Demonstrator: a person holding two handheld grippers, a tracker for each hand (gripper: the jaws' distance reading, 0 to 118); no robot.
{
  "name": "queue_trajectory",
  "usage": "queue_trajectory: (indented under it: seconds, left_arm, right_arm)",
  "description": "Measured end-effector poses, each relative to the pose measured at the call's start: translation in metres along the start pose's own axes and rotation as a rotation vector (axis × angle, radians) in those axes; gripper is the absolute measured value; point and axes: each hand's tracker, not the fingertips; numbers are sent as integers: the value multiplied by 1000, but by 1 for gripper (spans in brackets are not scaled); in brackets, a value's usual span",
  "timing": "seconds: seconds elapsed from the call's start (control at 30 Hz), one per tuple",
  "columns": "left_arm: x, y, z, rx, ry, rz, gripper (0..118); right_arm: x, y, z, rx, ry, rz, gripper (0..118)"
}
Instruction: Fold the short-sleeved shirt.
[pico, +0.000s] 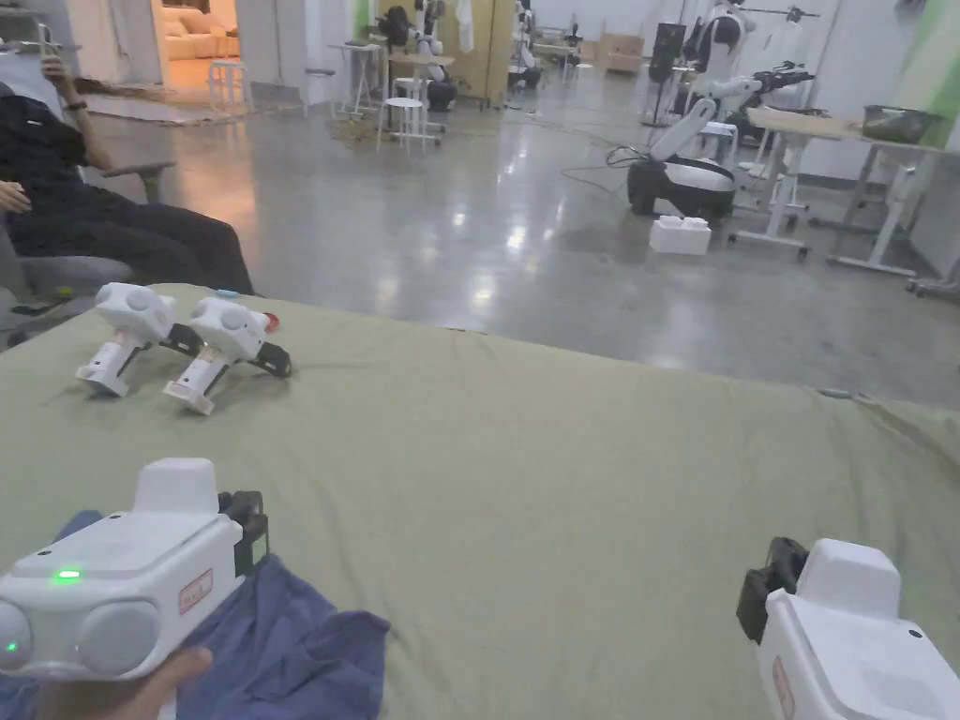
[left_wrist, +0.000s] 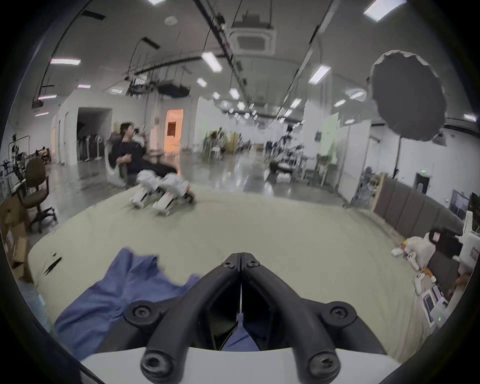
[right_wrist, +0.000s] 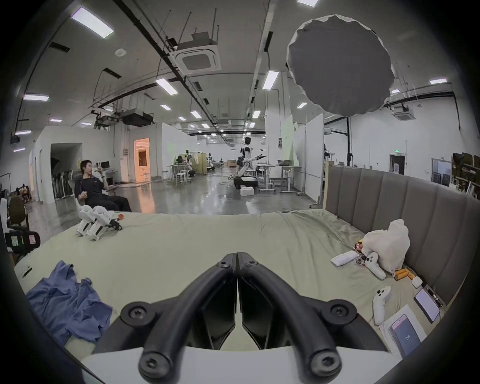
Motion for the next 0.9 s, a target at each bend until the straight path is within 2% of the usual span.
queue_trajectory:
  seconds: [0.17, 0.33, 0.4, 0.43, 0.47, 0.5, 0.53, 0.57, 0.63, 0.67, 0.73, 0.77, 0.8, 0.87, 0.9]
  left_arm:
    - [-81, -26, 0, -270, 110, 4, 0]
    - [-129, -55, -16, -497, 130, 12, 6]
    - [-137, -64, -25, -524, 106, 10, 29]
    - [-138, -67, -30, -537, 104, 10, 46]
    - [-141, -72, -37, -547, 105, 19, 74]
    - [-142, -77, -44, -562, 134, 25, 90]
    - [-142, -82, -49, -574, 174, 22, 101]
    - [-148, -86, -57, -572, 194, 14, 105]
    - [-148, -93, -67, -565, 206, 16, 104]
    - [-147, -97, -71, -572, 203, 20, 99]
    - [-136, -103, -64, -597, 202, 14, 71]
    - [-127, -104, -60, -575, 225, -7, 68]
    - [-118, -103, -55, -537, 235, -35, 55]
    - [-109, -102, -46, -517, 181, -60, 14]
    - [-103, -105, -44, -509, 196, -98, 1]
  right_arm:
    - [-16, -18, -12, -79, 55, 32, 0]
    - [-32, -35, -20, -130, 83, 60, 0]
    - [-38, -41, -21, -142, 94, 68, 0]
    - [-40, -43, -22, -150, 94, 74, 0]
    - [-43, -46, -22, -159, 97, 77, 0]
    - [-44, -48, -22, -164, 99, 78, 0]
    - [-44, -49, -22, -168, 101, 80, 0]
    - [-45, -51, -22, -176, 99, 86, 0]
    - [-46, -54, -21, -184, 97, 95, 0]
    - [-45, -55, -21, -188, 95, 100, 0]
    - [-46, -56, -22, -197, 90, 109, 0]
    - [-46, -57, -22, -199, 89, 110, 0]
    - [-46, -57, -22, -202, 87, 113, 0]
    - [-47, -58, -22, -205, 87, 113, 0]
    - [-48, -58, -23, -205, 87, 112, 0]
